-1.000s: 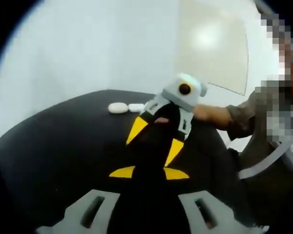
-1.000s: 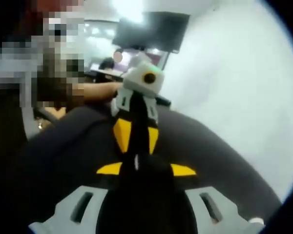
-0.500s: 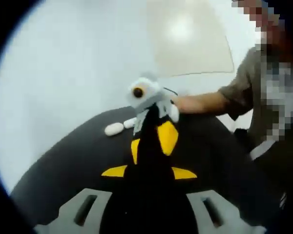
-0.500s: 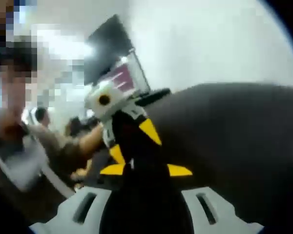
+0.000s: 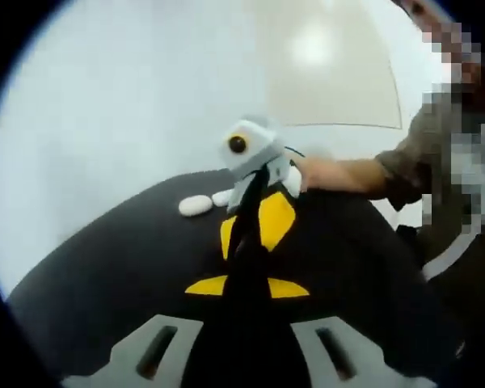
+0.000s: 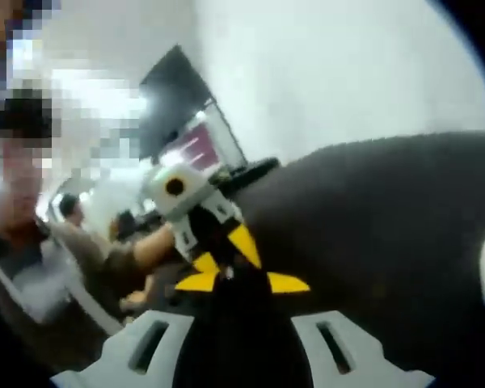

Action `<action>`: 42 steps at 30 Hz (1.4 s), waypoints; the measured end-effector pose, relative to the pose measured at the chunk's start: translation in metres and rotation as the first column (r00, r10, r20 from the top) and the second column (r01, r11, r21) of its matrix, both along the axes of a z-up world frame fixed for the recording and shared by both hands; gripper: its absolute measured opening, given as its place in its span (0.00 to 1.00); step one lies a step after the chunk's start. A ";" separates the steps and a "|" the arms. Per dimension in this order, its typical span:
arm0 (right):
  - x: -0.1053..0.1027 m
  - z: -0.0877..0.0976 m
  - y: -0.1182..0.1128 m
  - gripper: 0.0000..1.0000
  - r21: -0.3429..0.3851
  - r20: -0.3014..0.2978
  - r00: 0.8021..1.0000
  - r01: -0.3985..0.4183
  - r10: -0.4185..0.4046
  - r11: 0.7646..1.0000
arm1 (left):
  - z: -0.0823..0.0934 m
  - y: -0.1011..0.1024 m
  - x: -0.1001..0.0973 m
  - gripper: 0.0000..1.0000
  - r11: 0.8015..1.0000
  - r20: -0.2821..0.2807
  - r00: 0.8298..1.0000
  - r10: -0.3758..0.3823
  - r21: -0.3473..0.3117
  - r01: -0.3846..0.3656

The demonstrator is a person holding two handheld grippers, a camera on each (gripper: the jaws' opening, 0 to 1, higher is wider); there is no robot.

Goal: Pick up three earphones and place each one into its charging case using tactile feedback, ensure that each earphone is properly inserted and securely positioned inside the case.

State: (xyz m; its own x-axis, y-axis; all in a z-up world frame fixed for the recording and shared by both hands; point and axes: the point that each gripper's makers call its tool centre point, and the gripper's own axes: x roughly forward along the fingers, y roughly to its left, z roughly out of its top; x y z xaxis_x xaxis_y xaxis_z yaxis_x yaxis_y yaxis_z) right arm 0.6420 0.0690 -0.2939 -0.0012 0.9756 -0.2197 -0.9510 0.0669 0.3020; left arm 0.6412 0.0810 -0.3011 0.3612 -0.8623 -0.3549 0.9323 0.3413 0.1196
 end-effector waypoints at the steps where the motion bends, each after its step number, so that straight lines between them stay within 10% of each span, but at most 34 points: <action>1: -0.002 0.000 -0.004 0.24 -0.008 0.064 0.998 -0.018 0.018 1.000 | 0.000 0.001 0.000 0.14 1.000 0.000 1.000 0.002 0.002 -0.002; 9: 0.002 -0.014 0.007 0.21 -0.076 0.264 0.963 -0.034 0.053 0.997 | 0.002 -0.001 -0.006 0.13 0.999 -0.067 0.997 -0.025 -0.031 0.023; 19: -0.016 -0.014 0.004 0.18 -0.089 0.082 0.991 -0.101 0.109 0.991 | 0.019 -0.007 -0.014 0.20 0.991 -0.077 0.995 -0.058 -0.124 0.048; 23: -0.019 -0.014 0.004 0.18 -0.086 0.121 0.984 -0.121 0.131 0.989 | 0.000 -0.012 -0.019 0.18 0.996 -0.097 0.992 -0.078 -0.050 0.074; 42: -0.021 -0.017 0.010 0.19 -0.120 0.302 0.945 -0.091 0.123 0.989 | 0.014 -0.009 -0.021 0.14 0.990 -0.154 0.985 -0.078 -0.128 0.058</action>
State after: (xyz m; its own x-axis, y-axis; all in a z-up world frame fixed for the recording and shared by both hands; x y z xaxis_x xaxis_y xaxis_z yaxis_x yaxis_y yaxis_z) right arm 0.6215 0.0792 -0.3107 -0.0208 0.9454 -0.3251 -0.9996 -0.0252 -0.0092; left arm 0.6202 0.0721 -0.2869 0.2481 -0.9234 -0.2929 0.9575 0.2796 -0.0703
